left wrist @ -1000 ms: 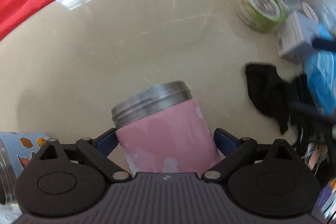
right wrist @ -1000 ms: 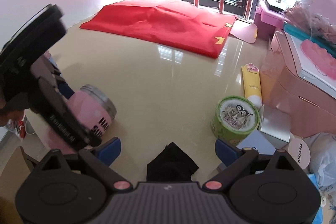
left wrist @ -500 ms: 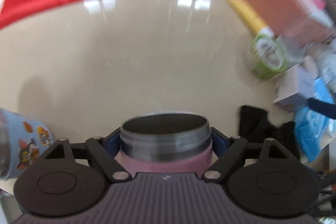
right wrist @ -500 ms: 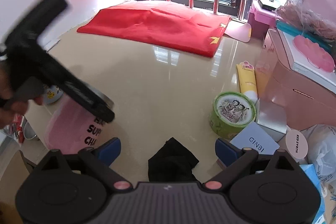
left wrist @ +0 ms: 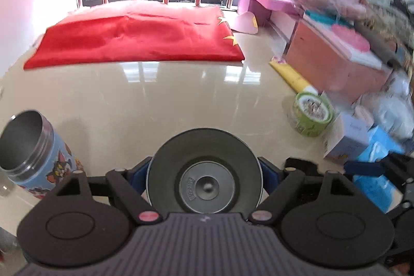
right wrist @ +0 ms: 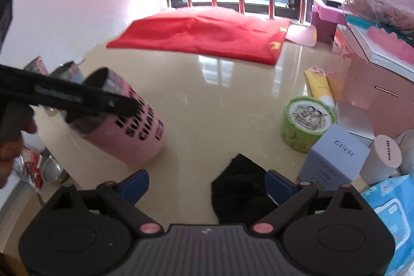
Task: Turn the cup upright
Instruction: 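Rotate the pink cup rim-up with the left gripper and set it on the table, then open the left gripper and pull it back from the upright pink cup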
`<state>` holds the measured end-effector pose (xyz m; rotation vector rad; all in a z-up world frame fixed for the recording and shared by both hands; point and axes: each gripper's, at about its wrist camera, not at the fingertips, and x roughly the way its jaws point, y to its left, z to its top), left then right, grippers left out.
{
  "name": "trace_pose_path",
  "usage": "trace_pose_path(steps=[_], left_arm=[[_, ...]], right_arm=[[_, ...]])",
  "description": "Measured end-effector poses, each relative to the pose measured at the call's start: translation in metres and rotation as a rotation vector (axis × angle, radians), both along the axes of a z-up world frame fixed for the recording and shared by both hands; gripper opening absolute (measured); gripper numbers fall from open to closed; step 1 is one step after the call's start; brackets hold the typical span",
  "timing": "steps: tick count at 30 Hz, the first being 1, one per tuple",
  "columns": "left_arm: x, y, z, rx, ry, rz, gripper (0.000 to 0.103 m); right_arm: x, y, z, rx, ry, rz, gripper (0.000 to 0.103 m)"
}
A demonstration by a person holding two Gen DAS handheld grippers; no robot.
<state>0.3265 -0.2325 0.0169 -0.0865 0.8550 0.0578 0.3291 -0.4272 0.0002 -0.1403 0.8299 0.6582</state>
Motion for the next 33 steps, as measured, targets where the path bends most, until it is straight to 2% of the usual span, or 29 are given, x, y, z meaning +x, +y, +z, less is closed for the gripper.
trace_pose_path(steps=[3,7,14,17,18,21,23,25,29,33], left_arm=[[-0.001,-0.005,-0.005,0.059,0.009,-0.013,0.084],[0.011,-0.004,-0.01,0.06,0.0,-0.02,0.085],[0.022,-0.001,-0.013,0.056,-0.017,-0.04,0.085],[0.022,-0.004,-0.018,0.076,-0.013,-0.066,0.09],[0.019,-0.004,-0.019,0.09,-0.016,-0.062,0.096],[-0.002,0.001,-0.019,0.072,-0.081,-0.054,0.103],[-0.017,0.006,-0.016,0.052,-0.12,-0.041,0.103],[-0.035,0.012,-0.006,0.042,-0.191,-0.04,0.103],[-0.07,0.035,0.013,0.07,-0.29,-0.05,0.103],[-0.109,0.076,0.016,0.107,-0.372,-0.008,0.103]], right_arm=[[-0.013,0.002,-0.003,0.036,-0.058,0.008,0.096],[-0.025,0.006,-0.009,0.052,-0.097,-0.005,0.096],[-0.036,0.007,-0.01,0.084,-0.101,-0.046,0.096],[-0.039,0.006,-0.005,0.096,-0.123,-0.05,0.096],[-0.04,0.006,-0.004,0.104,-0.132,-0.055,0.096],[-0.042,0.008,0.0,0.124,-0.162,-0.061,0.097],[-0.045,0.012,0.0,0.122,-0.174,-0.067,0.097],[-0.051,0.016,0.002,0.132,-0.191,-0.073,0.097],[-0.064,0.024,0.002,0.153,-0.214,-0.087,0.097],[-0.082,0.043,0.001,0.191,-0.295,-0.1,0.097]])
